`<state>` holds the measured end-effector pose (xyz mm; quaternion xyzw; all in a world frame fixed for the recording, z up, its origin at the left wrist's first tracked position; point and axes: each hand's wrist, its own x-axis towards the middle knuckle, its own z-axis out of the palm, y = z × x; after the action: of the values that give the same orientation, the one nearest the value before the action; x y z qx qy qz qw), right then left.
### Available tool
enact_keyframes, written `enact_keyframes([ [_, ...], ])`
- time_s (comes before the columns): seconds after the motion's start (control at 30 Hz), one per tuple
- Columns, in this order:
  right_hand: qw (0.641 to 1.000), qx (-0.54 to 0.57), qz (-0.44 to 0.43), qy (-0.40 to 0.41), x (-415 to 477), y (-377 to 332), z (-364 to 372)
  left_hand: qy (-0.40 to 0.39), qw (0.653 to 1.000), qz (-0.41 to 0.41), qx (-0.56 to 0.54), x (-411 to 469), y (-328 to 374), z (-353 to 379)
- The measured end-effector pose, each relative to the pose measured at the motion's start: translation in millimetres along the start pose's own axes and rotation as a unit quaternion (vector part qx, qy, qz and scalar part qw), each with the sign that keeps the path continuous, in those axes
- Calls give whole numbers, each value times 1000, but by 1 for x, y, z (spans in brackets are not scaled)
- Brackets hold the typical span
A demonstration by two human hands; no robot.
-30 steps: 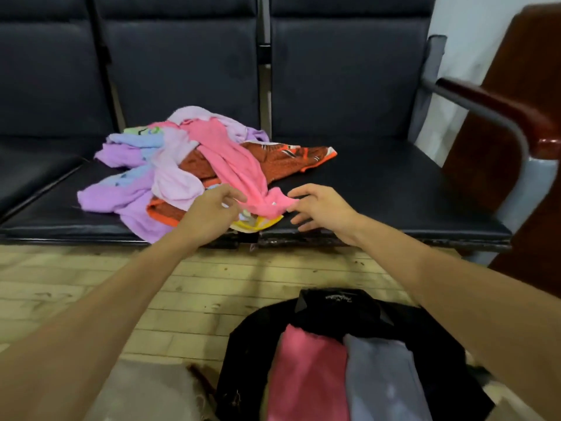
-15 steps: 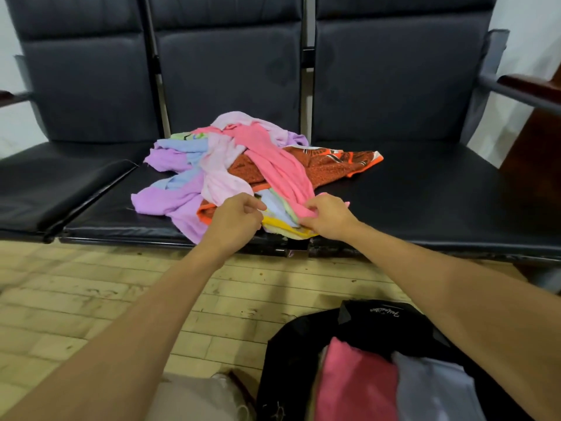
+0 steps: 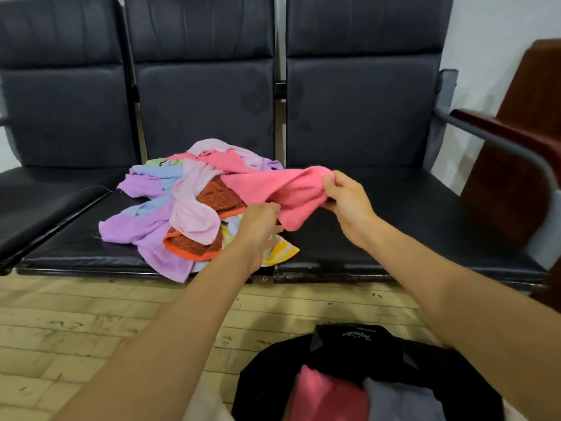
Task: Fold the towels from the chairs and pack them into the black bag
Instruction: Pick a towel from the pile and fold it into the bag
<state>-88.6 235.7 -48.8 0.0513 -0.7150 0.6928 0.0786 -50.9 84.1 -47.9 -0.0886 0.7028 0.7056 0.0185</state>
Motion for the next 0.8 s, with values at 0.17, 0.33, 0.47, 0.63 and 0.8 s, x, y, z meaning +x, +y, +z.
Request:
enact_keyframes([
  [0.17,991,128,28,24,-8,2,-47,-8,994,-36,-107,5,1,50],
  [0.33,992,122,40,-2,-25,15,-91,22,982,-86,-168,21,-16,84],
  [0.47,994,87,54,26,-35,17,-114,58,983,-74,-158,31,-32,104],
  [0.63,994,-72,63,-59,-45,3,-129,60,972,-88,-208,36,-45,118],
  [0.8,958,-244,115,-103,-54,3,-138,30,986,-51,-159,30,-54,124],
])
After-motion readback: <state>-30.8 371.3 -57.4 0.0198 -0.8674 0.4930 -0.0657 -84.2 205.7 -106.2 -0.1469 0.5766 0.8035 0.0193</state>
